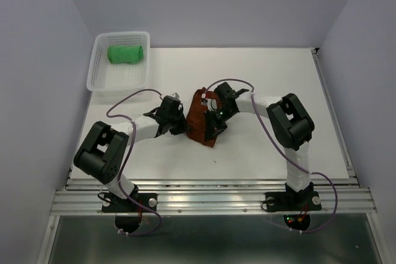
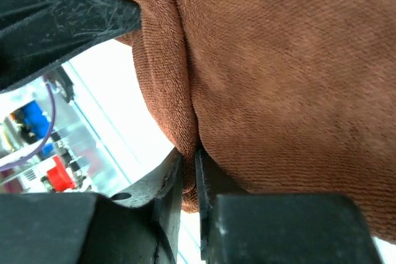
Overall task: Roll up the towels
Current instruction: Roll the towel
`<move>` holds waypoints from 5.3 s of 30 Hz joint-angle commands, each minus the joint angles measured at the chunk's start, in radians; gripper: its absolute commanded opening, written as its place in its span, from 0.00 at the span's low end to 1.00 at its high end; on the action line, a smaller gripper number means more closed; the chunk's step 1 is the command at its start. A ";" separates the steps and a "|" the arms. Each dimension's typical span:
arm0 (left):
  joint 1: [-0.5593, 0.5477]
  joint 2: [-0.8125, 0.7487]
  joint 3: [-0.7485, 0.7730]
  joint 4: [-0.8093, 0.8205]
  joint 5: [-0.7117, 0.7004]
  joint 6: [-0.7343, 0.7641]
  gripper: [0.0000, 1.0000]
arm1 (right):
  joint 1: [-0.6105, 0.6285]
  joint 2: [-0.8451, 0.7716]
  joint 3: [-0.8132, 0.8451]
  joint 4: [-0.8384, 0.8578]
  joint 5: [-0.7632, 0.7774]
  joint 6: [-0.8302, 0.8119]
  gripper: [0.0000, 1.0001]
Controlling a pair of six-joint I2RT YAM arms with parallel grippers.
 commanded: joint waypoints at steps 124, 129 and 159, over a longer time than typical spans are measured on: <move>0.012 -0.064 0.038 -0.283 -0.003 -0.172 0.00 | 0.417 -0.313 -0.455 0.573 1.058 -0.455 0.47; 0.022 -0.071 0.024 -0.272 0.020 -0.166 0.00 | 0.427 -0.241 -0.457 0.633 1.072 -0.451 0.27; 0.029 -0.528 -0.094 -0.468 -0.118 -0.238 0.77 | 0.269 -0.169 0.002 0.010 0.087 0.019 0.01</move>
